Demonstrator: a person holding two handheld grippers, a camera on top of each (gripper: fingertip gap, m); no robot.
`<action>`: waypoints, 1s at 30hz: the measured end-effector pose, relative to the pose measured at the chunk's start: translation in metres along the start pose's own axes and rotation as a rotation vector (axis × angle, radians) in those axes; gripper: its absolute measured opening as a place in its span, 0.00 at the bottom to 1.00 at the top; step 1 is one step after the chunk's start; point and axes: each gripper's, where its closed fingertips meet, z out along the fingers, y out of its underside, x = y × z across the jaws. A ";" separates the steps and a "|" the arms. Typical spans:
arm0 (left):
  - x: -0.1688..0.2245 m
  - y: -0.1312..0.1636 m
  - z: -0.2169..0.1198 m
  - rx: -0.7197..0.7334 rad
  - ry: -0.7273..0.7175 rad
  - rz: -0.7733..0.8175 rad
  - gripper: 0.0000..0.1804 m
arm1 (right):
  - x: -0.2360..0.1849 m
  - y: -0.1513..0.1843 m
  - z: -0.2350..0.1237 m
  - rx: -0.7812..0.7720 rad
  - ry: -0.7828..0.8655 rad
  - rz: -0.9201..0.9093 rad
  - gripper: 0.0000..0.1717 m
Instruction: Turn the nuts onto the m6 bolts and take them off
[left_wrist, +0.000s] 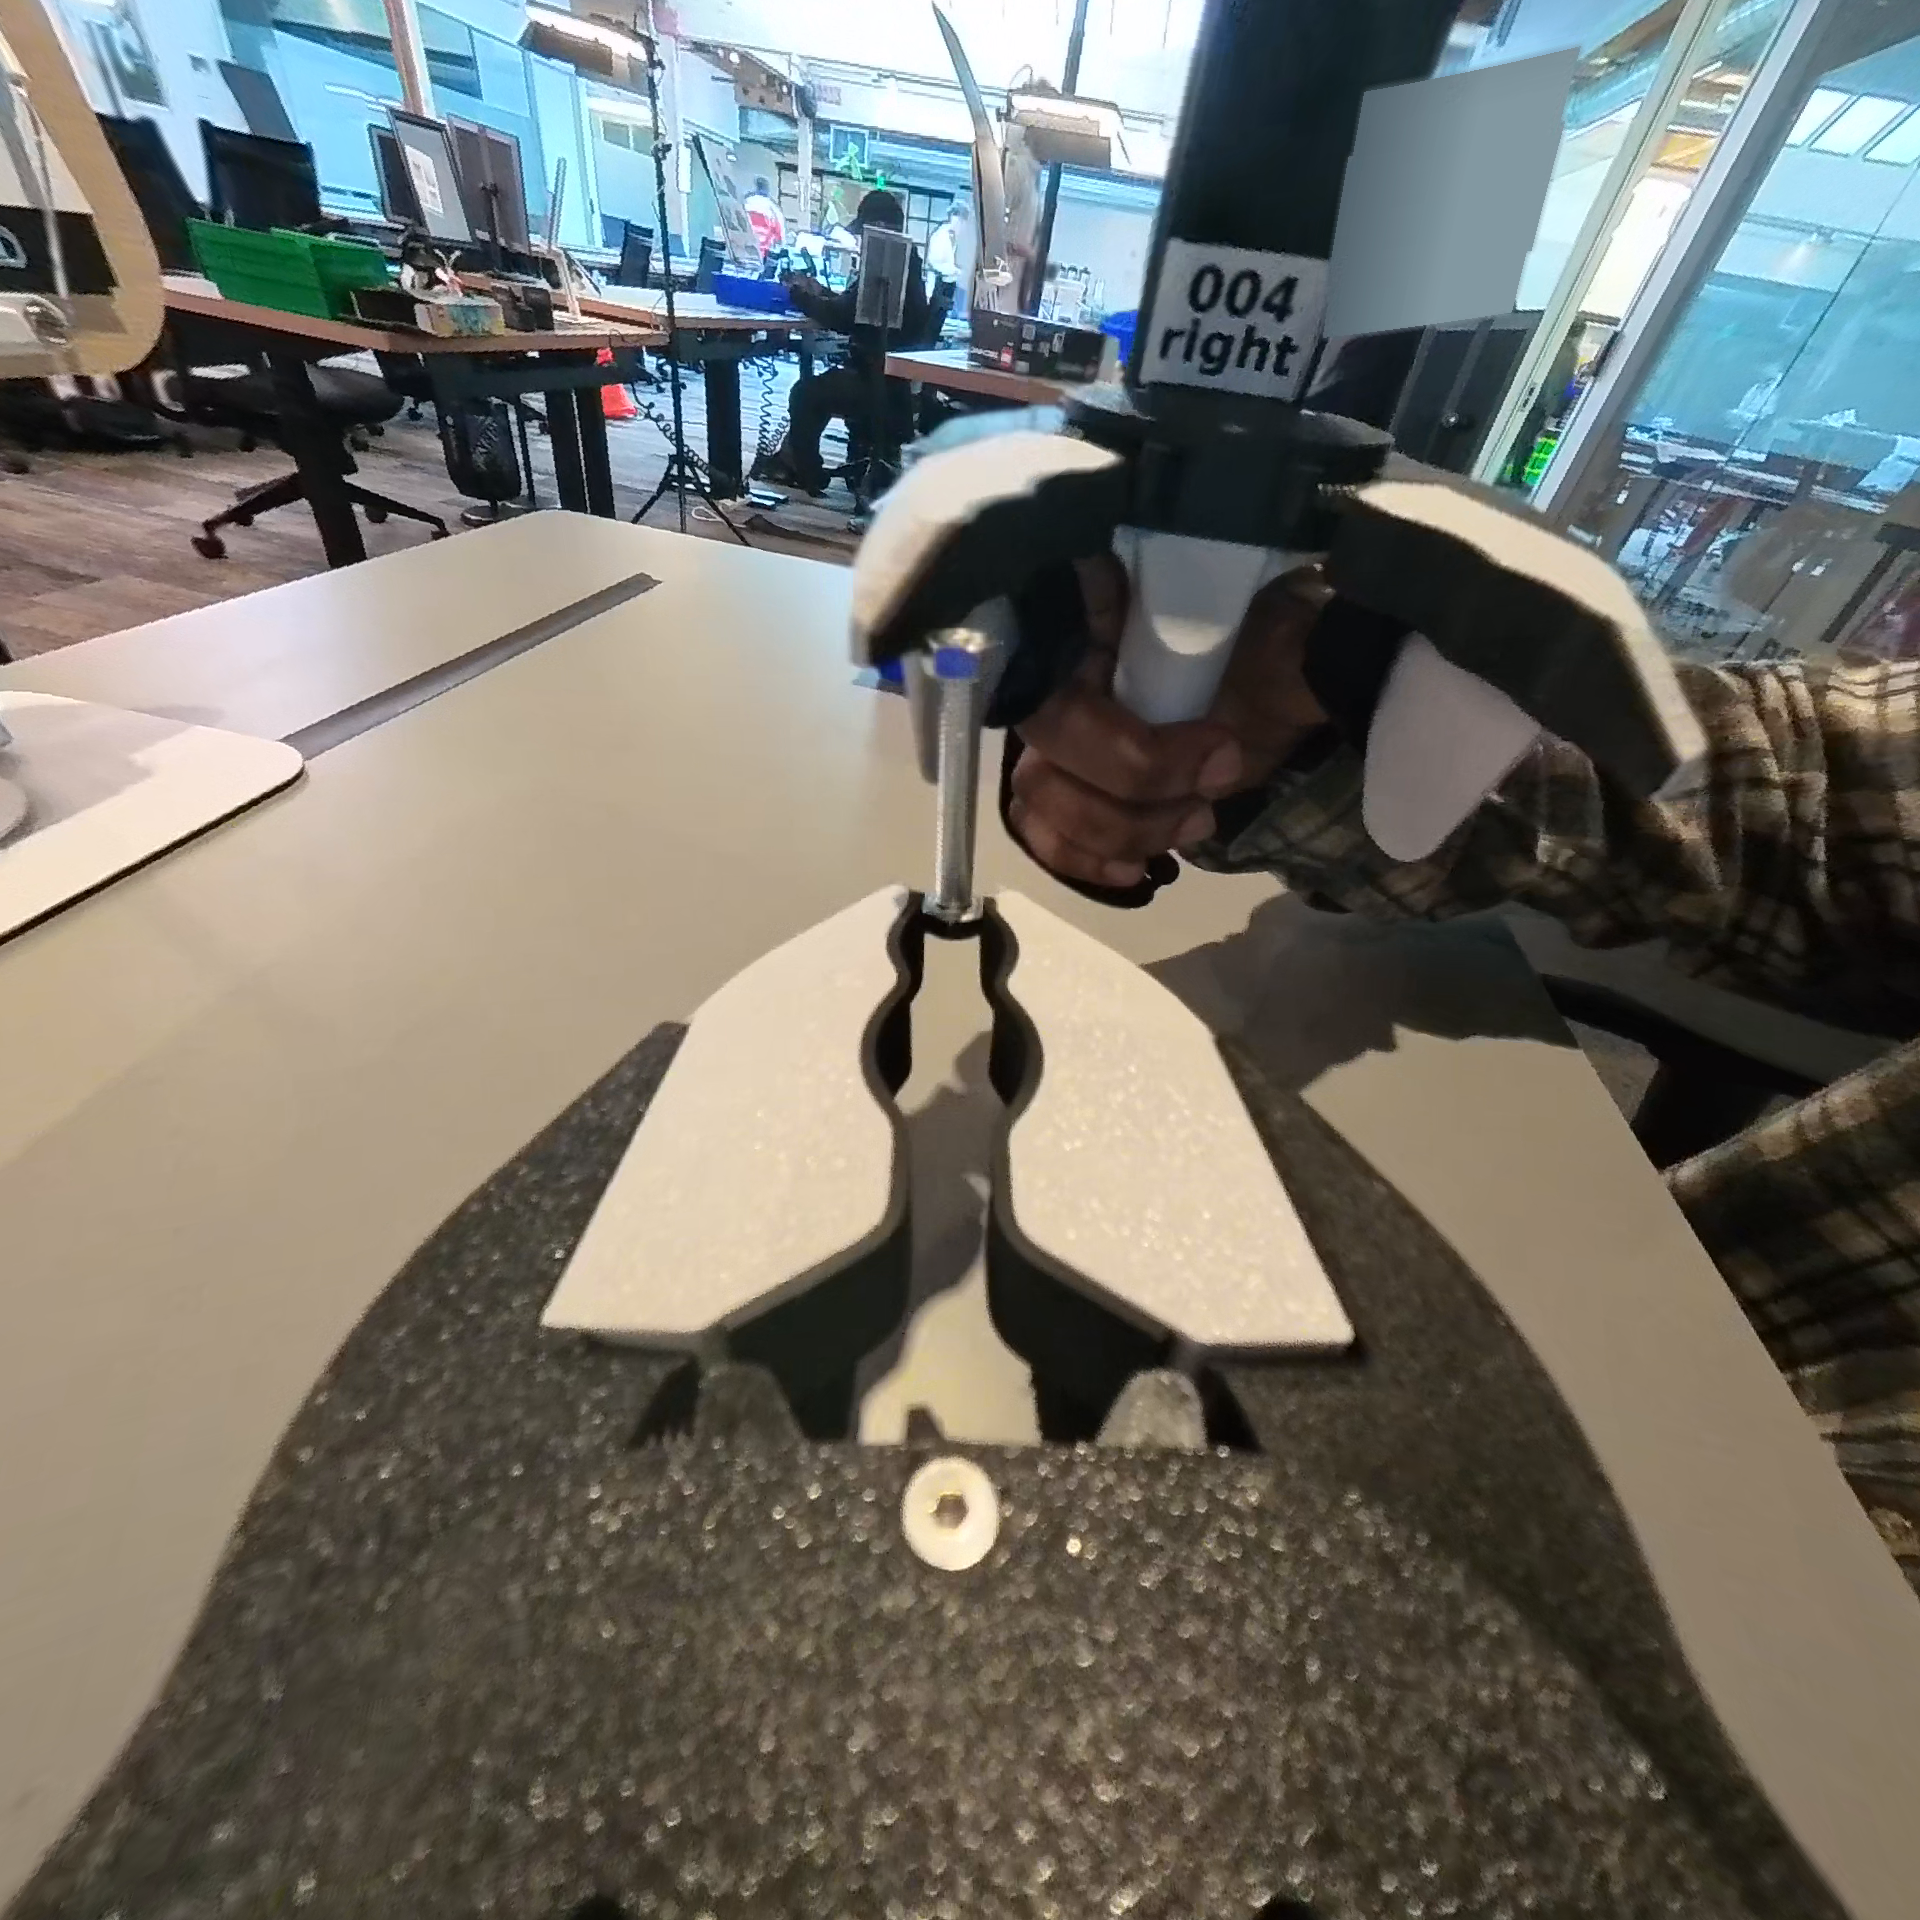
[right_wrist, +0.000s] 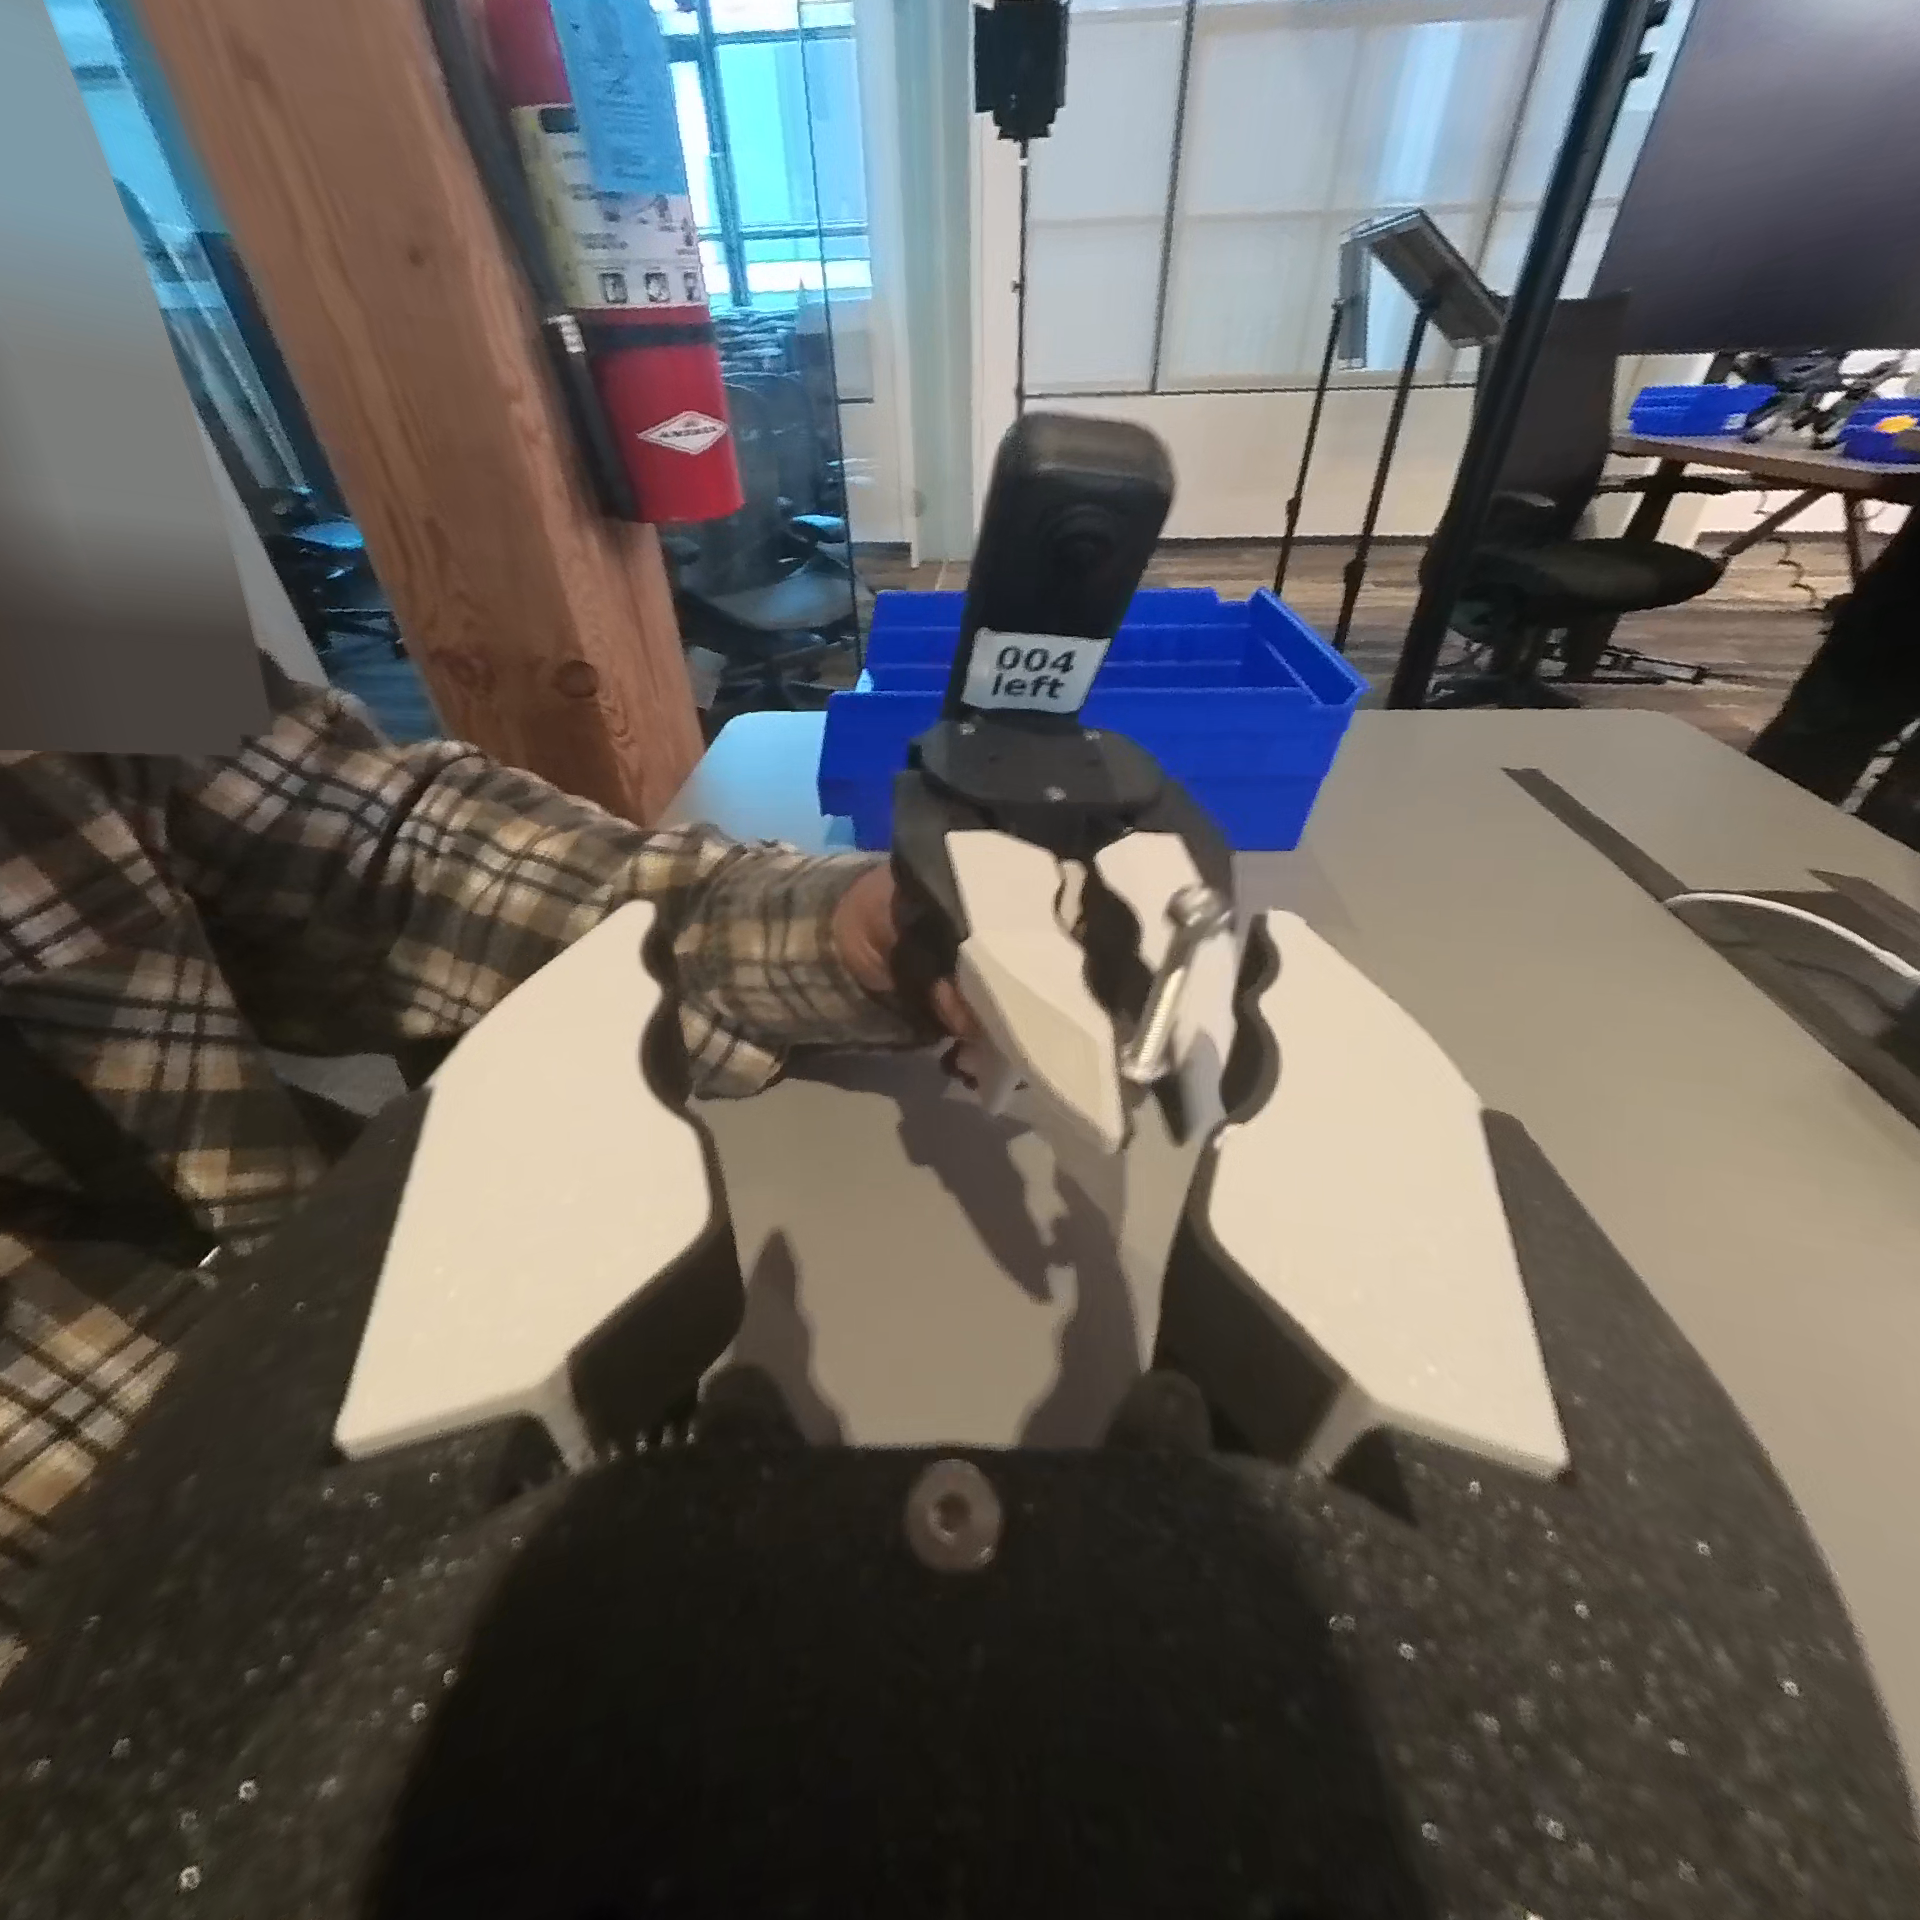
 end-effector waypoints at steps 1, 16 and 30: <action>0.001 0.001 0.001 -0.003 0.004 0.001 0.05 | 0.002 -0.002 0.002 0.007 0.002 -0.001 0.59; -0.001 0.005 0.004 -0.023 -0.009 -0.011 0.05 | -0.005 0.004 0.020 0.001 -0.008 0.003 0.67; -0.001 0.003 0.003 -0.019 -0.013 -0.012 0.05 | -0.010 0.009 0.014 0.023 0.071 -0.013 0.69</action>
